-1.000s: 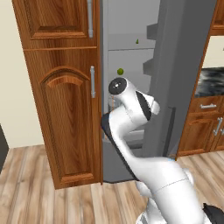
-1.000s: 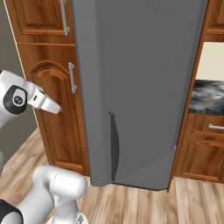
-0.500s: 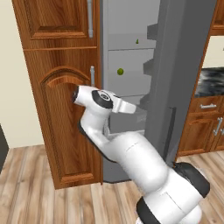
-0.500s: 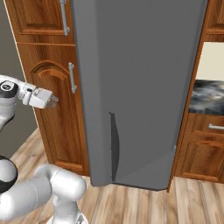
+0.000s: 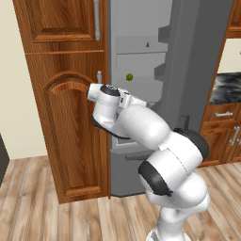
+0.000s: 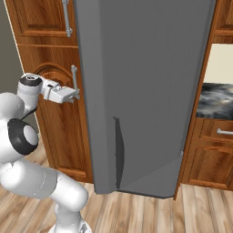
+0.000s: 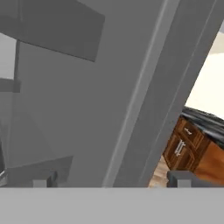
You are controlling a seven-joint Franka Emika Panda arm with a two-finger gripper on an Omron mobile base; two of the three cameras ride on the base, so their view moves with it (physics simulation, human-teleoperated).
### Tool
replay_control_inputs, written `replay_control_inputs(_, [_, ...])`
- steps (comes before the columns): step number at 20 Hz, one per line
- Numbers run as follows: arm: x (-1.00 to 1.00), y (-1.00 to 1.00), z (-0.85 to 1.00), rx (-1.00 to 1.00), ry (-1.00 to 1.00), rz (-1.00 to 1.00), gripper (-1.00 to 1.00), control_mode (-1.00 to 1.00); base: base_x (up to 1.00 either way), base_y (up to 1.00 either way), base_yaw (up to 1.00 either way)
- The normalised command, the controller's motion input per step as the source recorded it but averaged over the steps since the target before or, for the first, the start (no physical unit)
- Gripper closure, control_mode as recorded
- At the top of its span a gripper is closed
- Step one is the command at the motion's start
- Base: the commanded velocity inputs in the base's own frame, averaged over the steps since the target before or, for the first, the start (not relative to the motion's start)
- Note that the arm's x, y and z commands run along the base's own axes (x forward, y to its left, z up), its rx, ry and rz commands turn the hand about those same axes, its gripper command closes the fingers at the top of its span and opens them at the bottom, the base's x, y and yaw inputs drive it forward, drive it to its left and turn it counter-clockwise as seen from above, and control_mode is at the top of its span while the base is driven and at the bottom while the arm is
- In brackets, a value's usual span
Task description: Take the lemon wedge from the fridge and place it on the plate with fish on the dining counter.
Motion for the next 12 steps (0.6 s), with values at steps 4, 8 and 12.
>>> replay_control_inputs(4, [0.08, -0.85, -0.08, -0.10, 0.00, -0.10, -1.00, -1.00, 0.00, 0.00, 0.00])
replay_control_inputs(8, [-0.13, -0.97, -0.11, -0.09, 0.00, -0.07, -1.00, -1.00, 0.00, 0.00, 0.00])
replay_control_inputs(12, [-0.56, -1.00, -0.05, -0.04, 0.00, -0.05, -1.00, -1.00, 0.00, 0.00, 0.00])
